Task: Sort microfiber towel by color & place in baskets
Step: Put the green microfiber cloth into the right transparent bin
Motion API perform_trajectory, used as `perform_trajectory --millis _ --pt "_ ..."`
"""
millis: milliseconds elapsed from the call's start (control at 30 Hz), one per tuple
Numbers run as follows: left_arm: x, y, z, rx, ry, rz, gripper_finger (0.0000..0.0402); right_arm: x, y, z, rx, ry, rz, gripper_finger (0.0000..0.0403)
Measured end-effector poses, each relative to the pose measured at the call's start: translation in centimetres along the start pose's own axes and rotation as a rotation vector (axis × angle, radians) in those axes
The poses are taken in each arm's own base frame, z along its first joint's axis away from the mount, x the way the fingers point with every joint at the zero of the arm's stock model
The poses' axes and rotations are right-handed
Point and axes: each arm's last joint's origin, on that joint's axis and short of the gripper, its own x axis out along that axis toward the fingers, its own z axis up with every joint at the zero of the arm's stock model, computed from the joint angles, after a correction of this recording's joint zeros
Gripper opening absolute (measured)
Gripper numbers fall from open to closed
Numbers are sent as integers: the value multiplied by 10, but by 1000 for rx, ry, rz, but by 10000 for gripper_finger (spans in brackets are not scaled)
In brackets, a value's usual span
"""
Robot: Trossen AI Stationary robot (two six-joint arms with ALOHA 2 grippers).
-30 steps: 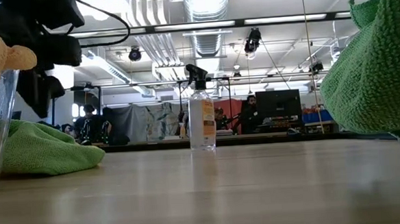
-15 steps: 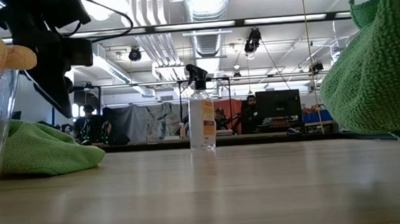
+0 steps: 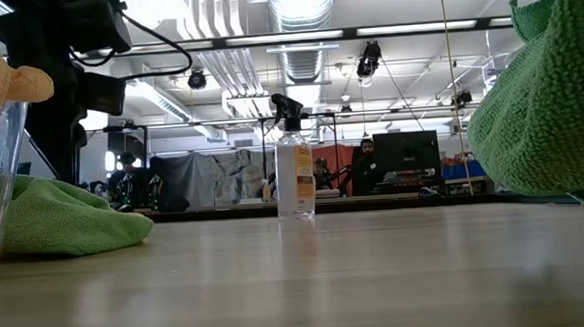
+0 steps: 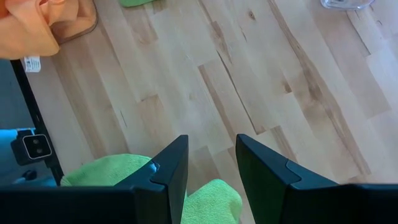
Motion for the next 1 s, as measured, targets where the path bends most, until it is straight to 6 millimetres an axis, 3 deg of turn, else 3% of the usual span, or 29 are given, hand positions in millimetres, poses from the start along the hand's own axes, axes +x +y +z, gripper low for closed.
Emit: perform_trajectory --millis 233,567,1000 --pt "4 2 -2 -27 14 10 190 0 0 0 -6 1 0 128" --pt "28 11 -19 -113 95 2 190 0 0 0 -50 3 -1 128" --pt "42 9 -18 -154 87 -77 190 0 0 0 -58 2 -1 128"
